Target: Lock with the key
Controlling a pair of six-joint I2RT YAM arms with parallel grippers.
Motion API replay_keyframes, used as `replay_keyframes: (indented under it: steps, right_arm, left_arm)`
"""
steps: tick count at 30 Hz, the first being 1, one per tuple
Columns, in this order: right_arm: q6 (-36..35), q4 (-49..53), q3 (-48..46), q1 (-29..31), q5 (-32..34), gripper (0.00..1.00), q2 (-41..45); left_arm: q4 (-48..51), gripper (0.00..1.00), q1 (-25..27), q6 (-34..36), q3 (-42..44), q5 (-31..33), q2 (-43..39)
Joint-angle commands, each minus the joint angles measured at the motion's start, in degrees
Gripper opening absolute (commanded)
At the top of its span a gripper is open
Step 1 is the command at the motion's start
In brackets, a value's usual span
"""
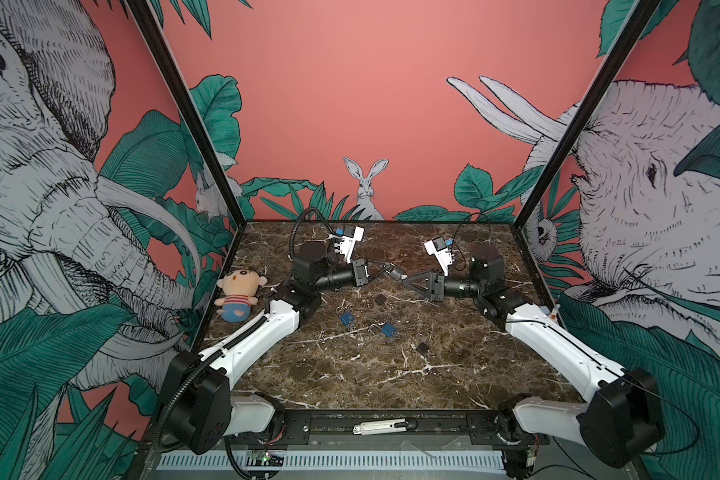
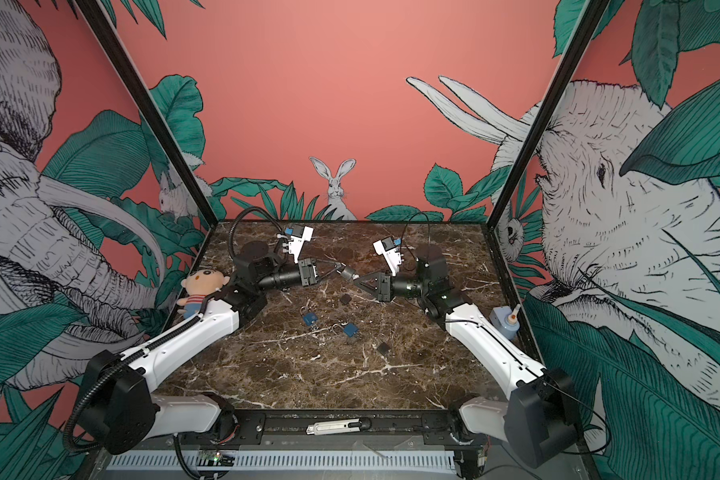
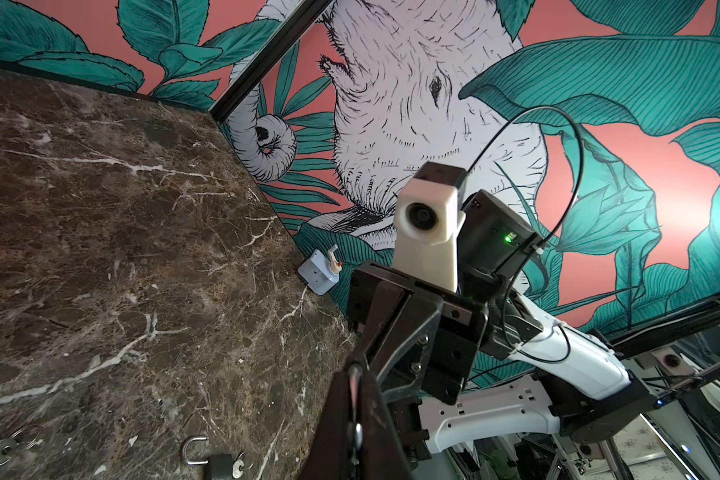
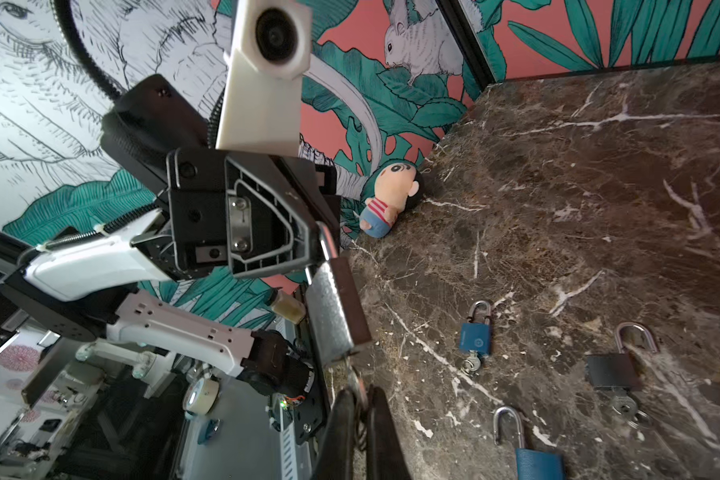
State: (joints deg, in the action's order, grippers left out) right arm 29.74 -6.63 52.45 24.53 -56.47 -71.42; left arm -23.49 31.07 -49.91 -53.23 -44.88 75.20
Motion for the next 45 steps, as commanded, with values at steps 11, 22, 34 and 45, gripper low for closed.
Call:
replay_keyframes:
  steps: [11,22,34,45]
  right_arm:
    - [0.41,-2.41,-5.25,-4.01,-1.6,0.0,6.38]
    - [-1.94,3.6,-8.69,-8.05,1.7,0.0,11.39]
    - [2.49,7.18,-15.0,-15.67,16.14,0.0,20.73]
    - [2.38,15.06,-15.59,-23.83,19.53,0.0,23.59]
  left_arm:
    - [-2.62,0.0,-2.08,0.59,-2.05,0.29,-1.35]
    - [4.41,0.0,-3.91,5.75,-4.46,-0.5,0.69]
    - [31.21,0.0,3.58,23.52,-26.25,1.13,27.33]
    - [35.96,0.0,7.98,21.68,-48.87,-0.71,53.09]
